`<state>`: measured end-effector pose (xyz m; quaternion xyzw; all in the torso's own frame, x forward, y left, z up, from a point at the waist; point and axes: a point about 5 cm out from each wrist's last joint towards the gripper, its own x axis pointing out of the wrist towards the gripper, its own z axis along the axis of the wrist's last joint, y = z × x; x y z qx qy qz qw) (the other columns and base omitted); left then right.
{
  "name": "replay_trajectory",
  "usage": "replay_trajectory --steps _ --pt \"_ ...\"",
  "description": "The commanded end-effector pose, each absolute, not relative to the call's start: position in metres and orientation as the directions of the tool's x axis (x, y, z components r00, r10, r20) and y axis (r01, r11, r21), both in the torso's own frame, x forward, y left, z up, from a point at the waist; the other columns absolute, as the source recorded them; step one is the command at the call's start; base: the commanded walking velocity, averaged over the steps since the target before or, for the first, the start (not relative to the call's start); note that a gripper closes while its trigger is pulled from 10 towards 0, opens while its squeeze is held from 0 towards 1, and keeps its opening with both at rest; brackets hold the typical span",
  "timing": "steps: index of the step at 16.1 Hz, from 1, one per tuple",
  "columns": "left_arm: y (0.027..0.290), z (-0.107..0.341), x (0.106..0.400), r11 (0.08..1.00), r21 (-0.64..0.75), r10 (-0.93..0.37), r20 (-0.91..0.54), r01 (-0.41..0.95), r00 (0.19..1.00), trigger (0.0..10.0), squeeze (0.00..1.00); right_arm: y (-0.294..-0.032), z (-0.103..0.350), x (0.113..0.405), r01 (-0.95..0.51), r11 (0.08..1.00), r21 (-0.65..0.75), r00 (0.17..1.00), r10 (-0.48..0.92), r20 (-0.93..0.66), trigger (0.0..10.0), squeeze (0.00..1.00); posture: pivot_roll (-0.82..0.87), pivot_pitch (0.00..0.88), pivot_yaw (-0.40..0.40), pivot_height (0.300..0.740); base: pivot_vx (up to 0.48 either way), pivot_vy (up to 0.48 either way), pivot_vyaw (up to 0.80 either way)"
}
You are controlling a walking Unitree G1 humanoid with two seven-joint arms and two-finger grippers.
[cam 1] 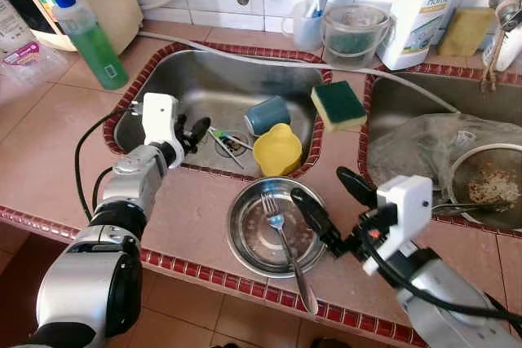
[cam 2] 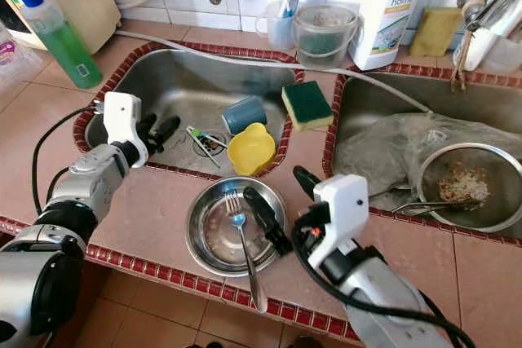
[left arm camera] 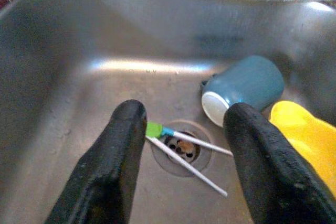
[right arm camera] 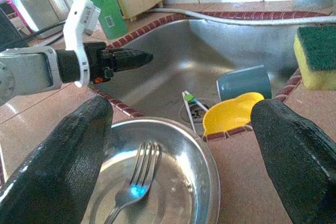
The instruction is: Kitchen organization
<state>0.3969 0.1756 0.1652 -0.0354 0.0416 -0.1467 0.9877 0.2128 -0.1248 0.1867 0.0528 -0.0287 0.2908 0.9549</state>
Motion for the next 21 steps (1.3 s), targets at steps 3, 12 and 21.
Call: replay_trajectory --steps 3,12,21 --pt "0.180 0.165 0.391 0.952 -0.079 -0.298 -0.022 0.296 0.954 10.0 1.00 -0.121 0.188 0.222 -0.568 0.820 0.067 0.821 0.558 0.122 10.0 0.00 -0.22 0.131 0.089 0.740 0.000 0.000 0.00" --pt "0.160 0.179 0.354 0.951 -0.013 -0.302 0.150 0.308 0.941 10.0 0.16 -0.123 0.193 0.267 -0.395 0.916 0.071 0.891 0.363 0.271 10.0 0.00 -0.18 0.019 0.069 0.740 0.000 0.000 0.00" --pt "0.141 0.179 0.306 0.942 0.029 -0.331 0.260 0.336 0.907 10.0 0.00 -0.135 0.181 0.279 -0.190 0.979 0.068 0.934 0.159 0.319 10.0 0.00 -0.18 0.000 0.066 0.740 0.000 0.000 0.00"
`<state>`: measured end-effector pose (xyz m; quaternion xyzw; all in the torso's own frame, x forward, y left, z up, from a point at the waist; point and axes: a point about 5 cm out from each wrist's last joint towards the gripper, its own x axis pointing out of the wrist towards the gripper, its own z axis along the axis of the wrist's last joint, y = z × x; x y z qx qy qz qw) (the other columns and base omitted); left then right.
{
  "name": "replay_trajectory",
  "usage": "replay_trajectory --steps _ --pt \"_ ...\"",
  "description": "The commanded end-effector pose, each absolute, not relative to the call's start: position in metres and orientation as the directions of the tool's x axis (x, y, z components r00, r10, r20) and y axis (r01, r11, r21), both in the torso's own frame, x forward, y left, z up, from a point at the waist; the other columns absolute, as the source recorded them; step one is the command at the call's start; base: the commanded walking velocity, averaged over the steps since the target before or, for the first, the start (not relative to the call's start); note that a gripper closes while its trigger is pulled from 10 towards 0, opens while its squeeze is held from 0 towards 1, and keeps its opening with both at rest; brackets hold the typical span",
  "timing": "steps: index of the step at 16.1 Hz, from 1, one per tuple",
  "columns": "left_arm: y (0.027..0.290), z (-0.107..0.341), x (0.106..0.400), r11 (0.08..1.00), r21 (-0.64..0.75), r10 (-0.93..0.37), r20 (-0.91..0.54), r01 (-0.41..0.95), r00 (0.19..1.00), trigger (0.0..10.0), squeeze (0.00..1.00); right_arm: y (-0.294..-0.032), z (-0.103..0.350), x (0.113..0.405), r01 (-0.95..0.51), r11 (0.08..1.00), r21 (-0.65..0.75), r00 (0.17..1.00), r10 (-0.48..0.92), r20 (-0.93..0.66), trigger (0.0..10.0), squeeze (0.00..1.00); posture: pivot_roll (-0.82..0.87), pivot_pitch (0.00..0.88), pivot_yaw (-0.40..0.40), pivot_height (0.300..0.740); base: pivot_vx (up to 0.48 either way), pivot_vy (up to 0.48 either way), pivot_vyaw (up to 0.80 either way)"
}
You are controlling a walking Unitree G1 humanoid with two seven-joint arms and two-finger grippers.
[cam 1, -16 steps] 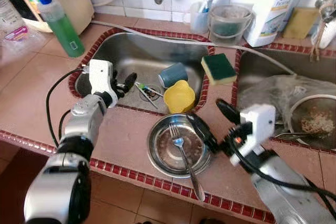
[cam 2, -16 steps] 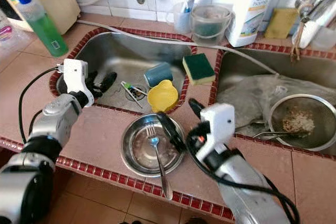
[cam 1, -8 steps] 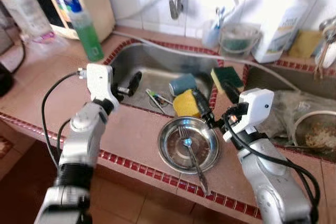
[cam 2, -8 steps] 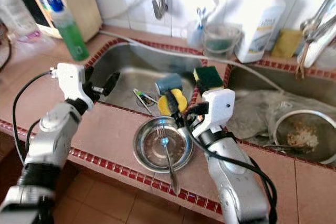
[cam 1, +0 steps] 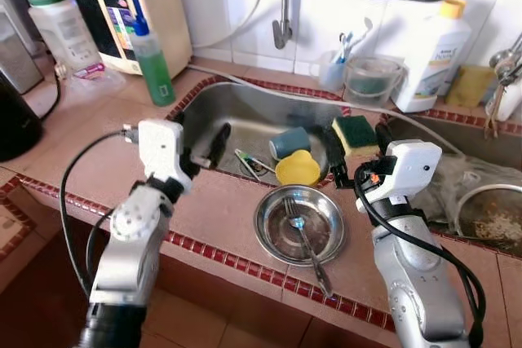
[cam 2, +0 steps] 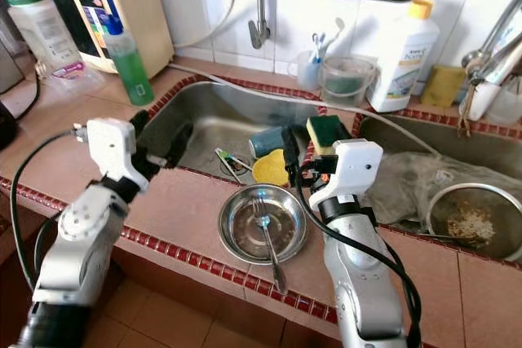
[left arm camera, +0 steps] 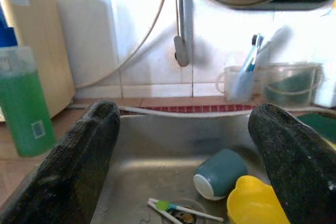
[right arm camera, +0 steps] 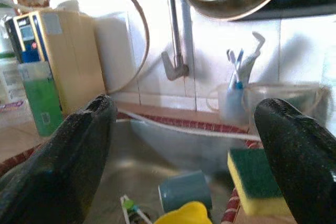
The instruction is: Kitchen organization
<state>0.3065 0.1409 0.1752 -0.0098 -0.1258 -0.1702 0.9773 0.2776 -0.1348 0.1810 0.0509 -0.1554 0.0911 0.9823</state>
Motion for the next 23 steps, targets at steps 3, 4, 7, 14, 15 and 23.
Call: replay_trajectory --steps 3,4,7,14,15,23 --pt "0.136 0.172 0.298 0.933 -0.014 -0.345 0.236 0.359 0.908 10.0 0.00 -0.129 0.174 0.278 -0.208 0.976 0.068 0.934 0.177 0.309 10.0 0.00 -0.18 0.000 0.061 0.740 0.000 0.000 0.00" --pt "0.135 0.170 0.296 0.934 -0.014 -0.344 0.231 0.356 0.910 10.0 0.00 -0.127 0.173 0.278 -0.214 0.975 0.064 0.933 0.185 0.309 10.0 0.00 -0.17 0.000 0.058 0.740 0.000 0.000 0.00" --pt "0.135 0.169 0.292 0.933 -0.022 -0.343 0.237 0.358 0.909 10.0 0.00 -0.129 0.171 0.281 -0.199 0.979 0.044 0.932 0.175 0.317 10.0 0.00 -0.17 0.000 0.053 0.740 0.000 0.000 0.00" --pt "0.142 0.172 0.286 0.941 -0.044 -0.314 0.262 0.337 0.912 10.0 0.00 -0.136 0.164 0.282 -0.145 0.989 0.019 0.937 0.131 0.322 10.0 0.00 -0.16 0.000 0.048 0.740 0.000 0.000 0.00" --pt "0.142 0.172 0.286 0.940 -0.043 -0.317 0.258 0.338 0.913 10.0 0.00 -0.136 0.163 0.283 -0.144 0.989 0.017 0.937 0.131 0.323 10.0 0.00 -0.16 0.000 0.048 0.740 0.000 0.000 0.00" --pt "0.142 0.173 0.287 0.939 -0.050 -0.317 0.251 0.339 0.915 10.0 0.00 -0.135 0.163 0.285 -0.143 0.990 0.012 0.935 0.131 0.331 10.0 0.00 -0.15 0.000 0.050 0.740 0.000 0.000 0.00"
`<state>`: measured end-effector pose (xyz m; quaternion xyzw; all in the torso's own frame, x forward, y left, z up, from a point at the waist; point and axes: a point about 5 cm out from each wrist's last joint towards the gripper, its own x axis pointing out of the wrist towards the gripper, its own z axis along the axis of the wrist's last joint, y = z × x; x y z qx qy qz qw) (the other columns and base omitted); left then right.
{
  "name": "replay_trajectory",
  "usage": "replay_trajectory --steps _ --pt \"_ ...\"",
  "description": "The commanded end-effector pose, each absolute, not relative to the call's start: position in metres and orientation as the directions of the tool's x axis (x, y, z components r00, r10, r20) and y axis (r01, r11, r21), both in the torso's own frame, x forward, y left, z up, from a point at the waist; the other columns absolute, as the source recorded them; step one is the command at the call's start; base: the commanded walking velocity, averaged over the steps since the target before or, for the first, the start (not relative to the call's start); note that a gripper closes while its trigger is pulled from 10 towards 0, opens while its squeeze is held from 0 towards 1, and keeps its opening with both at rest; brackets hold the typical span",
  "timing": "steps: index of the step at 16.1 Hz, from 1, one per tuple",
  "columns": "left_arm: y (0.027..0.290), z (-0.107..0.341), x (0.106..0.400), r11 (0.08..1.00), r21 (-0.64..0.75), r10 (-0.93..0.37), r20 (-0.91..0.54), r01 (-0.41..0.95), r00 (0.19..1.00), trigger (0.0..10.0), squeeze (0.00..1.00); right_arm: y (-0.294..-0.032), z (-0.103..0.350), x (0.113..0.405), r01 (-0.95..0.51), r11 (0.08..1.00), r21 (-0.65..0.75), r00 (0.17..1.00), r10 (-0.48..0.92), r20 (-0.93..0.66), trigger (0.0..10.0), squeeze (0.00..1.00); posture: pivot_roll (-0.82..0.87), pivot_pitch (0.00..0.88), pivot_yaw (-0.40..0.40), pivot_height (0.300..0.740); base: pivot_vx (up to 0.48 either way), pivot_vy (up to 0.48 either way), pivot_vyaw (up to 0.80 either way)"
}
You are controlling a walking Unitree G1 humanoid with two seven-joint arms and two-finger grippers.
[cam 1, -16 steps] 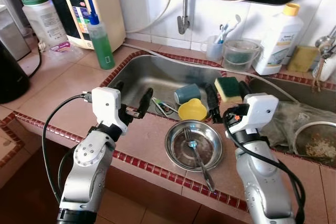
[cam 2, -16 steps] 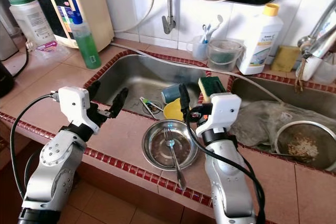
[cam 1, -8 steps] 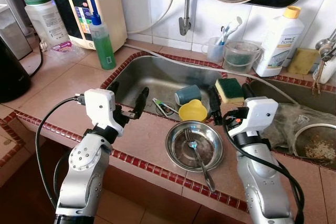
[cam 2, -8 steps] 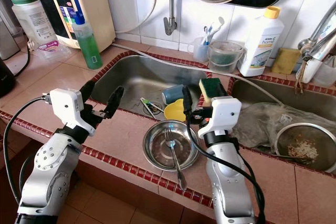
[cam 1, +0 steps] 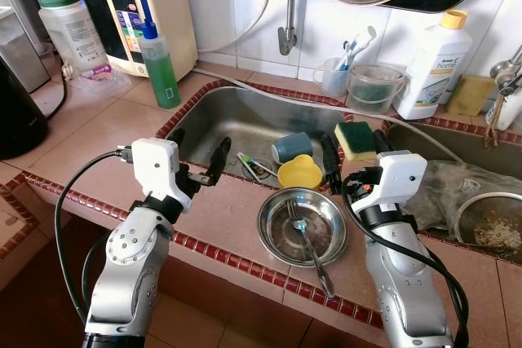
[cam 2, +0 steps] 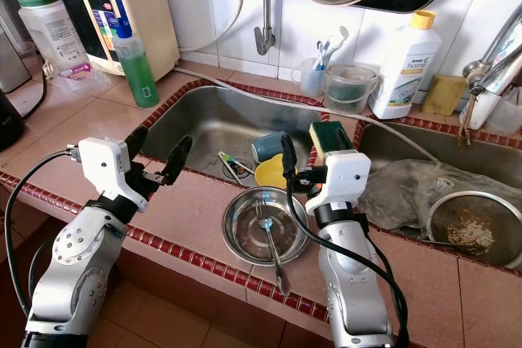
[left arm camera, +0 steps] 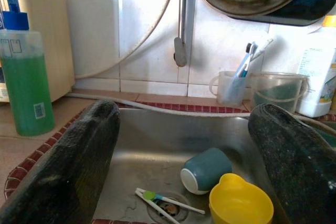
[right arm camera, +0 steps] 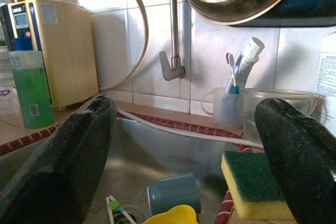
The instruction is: Kitchen organization
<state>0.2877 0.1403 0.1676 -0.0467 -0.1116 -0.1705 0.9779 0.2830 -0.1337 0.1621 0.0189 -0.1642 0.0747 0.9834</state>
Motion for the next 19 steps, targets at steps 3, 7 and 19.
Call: replay_trajectory --steps 3,7,19 --pt "0.1416 0.1732 0.2876 0.940 -0.052 -0.316 0.245 0.338 0.916 10.0 0.00 -0.1355 0.1637 0.2856 -0.142 0.990 0.010 0.934 0.131 0.332 10.0 0.00 -0.16 0.000 0.049 0.740 -0.275 0.000 0.00" --pt "0.1420 0.1737 0.2892 0.941 -0.051 -0.314 0.245 0.336 0.917 10.0 0.00 -0.1343 0.1634 0.2861 -0.144 0.990 0.010 0.934 0.133 0.333 10.0 0.00 -0.16 0.000 0.051 0.740 -0.302 0.000 0.00" --pt "0.1405 0.1729 0.2909 0.937 -0.039 -0.329 0.243 0.348 0.913 10.0 0.00 -0.1318 0.1612 0.2884 -0.150 0.989 -0.019 0.933 0.148 0.327 10.0 0.00 -0.16 0.000 0.044 0.740 -0.071 0.000 0.00"
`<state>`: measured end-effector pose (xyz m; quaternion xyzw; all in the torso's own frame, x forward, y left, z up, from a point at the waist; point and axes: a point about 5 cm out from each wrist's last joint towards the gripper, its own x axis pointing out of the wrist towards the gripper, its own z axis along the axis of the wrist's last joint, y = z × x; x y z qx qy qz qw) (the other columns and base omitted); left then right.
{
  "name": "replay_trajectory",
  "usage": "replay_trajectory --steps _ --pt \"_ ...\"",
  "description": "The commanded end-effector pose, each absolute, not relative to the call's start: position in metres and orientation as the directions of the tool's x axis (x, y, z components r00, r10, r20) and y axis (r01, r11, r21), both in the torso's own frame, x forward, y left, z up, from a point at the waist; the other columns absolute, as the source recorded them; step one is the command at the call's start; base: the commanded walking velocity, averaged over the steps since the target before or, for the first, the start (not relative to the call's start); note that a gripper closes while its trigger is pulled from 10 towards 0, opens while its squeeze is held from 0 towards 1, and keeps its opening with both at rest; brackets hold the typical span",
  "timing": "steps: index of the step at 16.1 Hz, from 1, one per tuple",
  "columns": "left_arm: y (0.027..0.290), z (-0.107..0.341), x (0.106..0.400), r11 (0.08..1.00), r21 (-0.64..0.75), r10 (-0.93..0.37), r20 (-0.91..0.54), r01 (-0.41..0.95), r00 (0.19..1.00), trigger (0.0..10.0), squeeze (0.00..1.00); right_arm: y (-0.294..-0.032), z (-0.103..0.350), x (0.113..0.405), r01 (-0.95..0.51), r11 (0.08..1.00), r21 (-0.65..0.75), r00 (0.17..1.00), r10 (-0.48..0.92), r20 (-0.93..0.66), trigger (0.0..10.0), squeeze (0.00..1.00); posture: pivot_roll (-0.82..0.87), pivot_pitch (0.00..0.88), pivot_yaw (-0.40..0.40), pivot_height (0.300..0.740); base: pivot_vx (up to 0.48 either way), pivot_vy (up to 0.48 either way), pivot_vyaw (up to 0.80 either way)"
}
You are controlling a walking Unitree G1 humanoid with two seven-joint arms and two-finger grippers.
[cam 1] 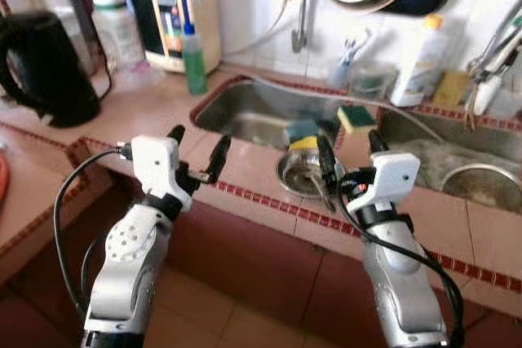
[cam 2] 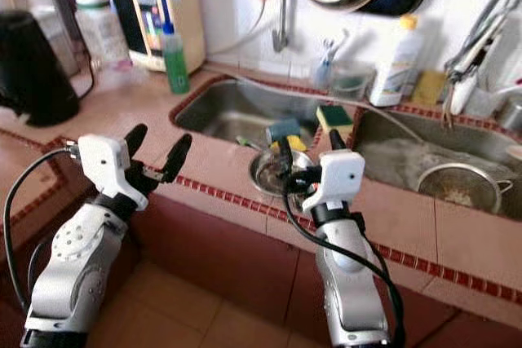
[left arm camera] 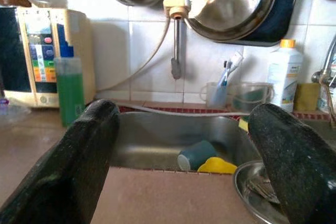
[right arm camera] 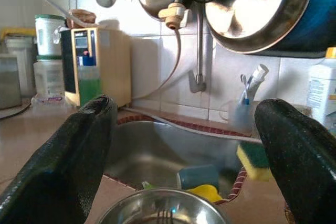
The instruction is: Kitchen organization
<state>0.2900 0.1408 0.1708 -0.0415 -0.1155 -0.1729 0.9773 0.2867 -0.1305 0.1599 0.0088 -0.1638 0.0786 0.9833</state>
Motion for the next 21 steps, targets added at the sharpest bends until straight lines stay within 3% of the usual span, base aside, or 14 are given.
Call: replay_trajectory --steps 1,6,12,17,21 --pt "0.140 0.171 0.290 0.935 -0.032 -0.337 0.236 0.354 0.911 10.0 0.00 -0.132 0.157 0.288 -0.146 0.989 -0.028 0.939 0.147 0.311 10.0 0.00 -0.15 0.000 0.043 0.740 0.000 0.000 0.00" --pt "0.128 0.152 0.275 0.880 0.075 -0.476 0.148 0.470 0.867 10.0 0.00 -0.128 0.125 0.273 -0.222 0.970 -0.097 0.953 0.237 0.191 10.0 0.00 -0.15 0.000 0.043 0.740 0.000 0.000 0.00" --pt "0.129 0.153 0.269 0.864 0.090 -0.504 0.148 0.495 0.851 10.0 0.00 -0.121 0.109 0.251 -0.359 0.926 -0.114 0.915 0.374 0.150 10.0 0.00 -0.15 0.000 0.045 0.740 0.000 0.000 0.00" --pt "0.121 0.151 0.260 0.814 0.137 -0.581 0.146 0.565 0.801 10.0 0.00 -0.134 0.099 0.234 -0.332 0.930 -0.158 0.923 0.355 0.151 10.0 0.00 -0.16 0.000 0.054 0.740 0.000 0.000 0.00" --pt "0.114 0.141 0.254 0.701 0.291 -0.692 0.058 0.651 0.720 10.0 0.00 -0.140 0.092 0.223 -0.293 0.930 -0.222 0.931 0.330 0.153 10.0 0.00 -0.18 0.005 0.074 0.740 0.000 0.000 0.00"
